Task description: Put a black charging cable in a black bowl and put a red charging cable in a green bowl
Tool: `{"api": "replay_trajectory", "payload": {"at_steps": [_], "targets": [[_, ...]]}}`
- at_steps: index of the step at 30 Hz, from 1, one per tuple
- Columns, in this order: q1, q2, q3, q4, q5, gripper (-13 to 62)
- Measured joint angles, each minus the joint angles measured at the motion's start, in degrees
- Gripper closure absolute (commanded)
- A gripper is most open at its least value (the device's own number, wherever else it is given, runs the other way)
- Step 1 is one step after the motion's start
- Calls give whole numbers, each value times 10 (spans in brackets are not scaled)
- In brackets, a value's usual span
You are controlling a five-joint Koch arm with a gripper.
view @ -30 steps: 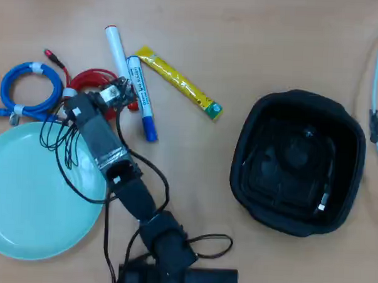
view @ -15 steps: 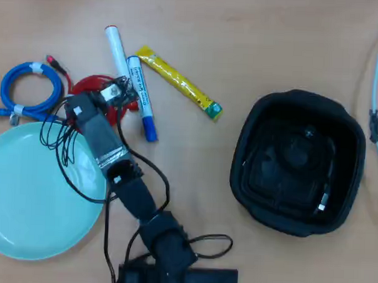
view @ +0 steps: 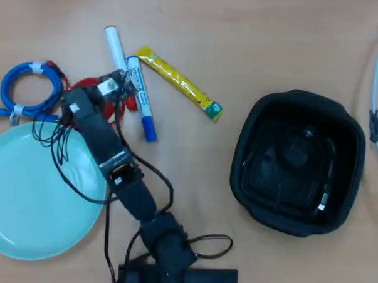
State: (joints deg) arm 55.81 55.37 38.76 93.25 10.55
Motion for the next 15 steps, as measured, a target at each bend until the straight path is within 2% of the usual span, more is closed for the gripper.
{"api": "replay_trajectory", "payload": {"at_steps": [4, 15], "targets": [[0, 35, -67, 32, 0, 558], [-34, 159, -69, 66, 4, 559]]}}
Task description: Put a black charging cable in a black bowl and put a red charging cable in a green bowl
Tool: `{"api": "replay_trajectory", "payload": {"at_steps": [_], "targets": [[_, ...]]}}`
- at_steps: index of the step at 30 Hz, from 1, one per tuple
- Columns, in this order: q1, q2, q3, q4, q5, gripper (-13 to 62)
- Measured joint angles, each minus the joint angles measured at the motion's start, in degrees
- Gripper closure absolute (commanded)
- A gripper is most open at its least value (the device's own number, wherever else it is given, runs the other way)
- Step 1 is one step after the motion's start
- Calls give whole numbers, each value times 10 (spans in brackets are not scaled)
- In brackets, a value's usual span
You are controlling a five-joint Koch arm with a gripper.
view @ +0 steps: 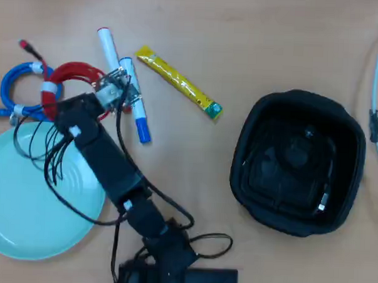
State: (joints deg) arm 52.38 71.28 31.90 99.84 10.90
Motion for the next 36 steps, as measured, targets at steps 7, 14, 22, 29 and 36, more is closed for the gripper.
{"api": "replay_trajectory", "payload": {"at_steps": [7, 14, 22, 29, 36], "targets": [[-134, 29, 0, 6, 7, 559], [-256, 32, 0, 6, -29, 559], [-276, 33, 62, 14, -24, 463], [-276, 38, 149, 13, -5, 202], [-265, 40, 156, 13, -5, 195]]}}
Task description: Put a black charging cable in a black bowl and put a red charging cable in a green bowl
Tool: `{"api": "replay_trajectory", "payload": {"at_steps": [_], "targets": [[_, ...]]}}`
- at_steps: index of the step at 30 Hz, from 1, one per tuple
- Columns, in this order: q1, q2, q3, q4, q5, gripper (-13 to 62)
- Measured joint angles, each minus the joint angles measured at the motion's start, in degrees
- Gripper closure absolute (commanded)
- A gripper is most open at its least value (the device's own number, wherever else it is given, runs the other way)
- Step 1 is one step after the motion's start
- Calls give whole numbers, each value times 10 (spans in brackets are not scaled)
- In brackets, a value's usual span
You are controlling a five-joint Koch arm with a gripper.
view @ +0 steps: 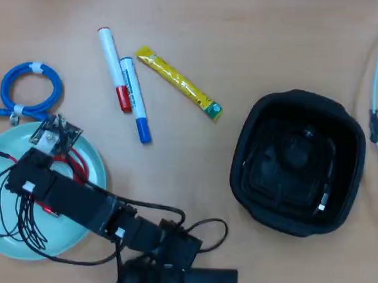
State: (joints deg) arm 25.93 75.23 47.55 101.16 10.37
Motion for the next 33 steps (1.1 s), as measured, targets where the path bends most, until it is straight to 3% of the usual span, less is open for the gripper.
{"api": "replay_trajectory", "payload": {"at_steps": [9, 16, 21, 29, 33], "targets": [[154, 0, -51, -4, 0, 195], [365, 0, -84, -26, -3, 195], [487, -38, -71, -28, -127, 180], [555, -54, 207, -171, -185, 116], [575, 39, 410, -305, -186, 116]]}}
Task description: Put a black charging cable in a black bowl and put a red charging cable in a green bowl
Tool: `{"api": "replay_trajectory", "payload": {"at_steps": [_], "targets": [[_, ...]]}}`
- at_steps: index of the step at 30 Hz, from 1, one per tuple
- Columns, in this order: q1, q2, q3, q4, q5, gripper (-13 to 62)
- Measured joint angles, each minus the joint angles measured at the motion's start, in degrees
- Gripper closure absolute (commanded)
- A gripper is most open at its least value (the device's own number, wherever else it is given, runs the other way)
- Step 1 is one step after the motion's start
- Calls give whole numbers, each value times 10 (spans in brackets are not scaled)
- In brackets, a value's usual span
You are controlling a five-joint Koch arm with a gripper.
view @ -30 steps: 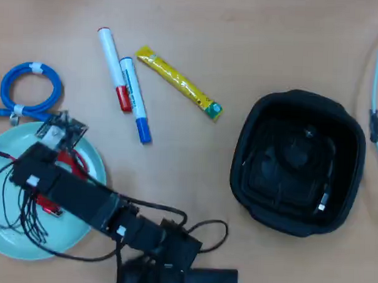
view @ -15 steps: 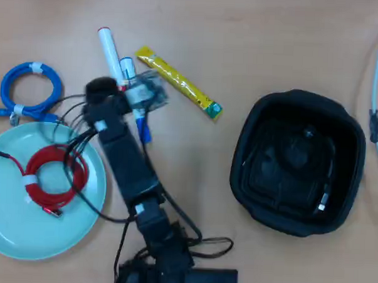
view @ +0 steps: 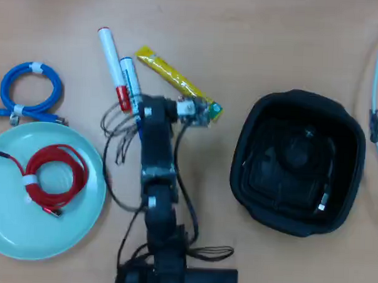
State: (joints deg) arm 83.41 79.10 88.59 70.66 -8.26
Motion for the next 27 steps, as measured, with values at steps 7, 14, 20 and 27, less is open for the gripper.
{"api": "replay_trajectory", "payload": {"at_steps": [7, 14, 20, 27], "targets": [[41, 270, 311, -208, -23, 115], [65, 361, 555, -448, 18, 115], [75, 369, 751, -744, 30, 116], [89, 370, 883, -962, 28, 115]]}}
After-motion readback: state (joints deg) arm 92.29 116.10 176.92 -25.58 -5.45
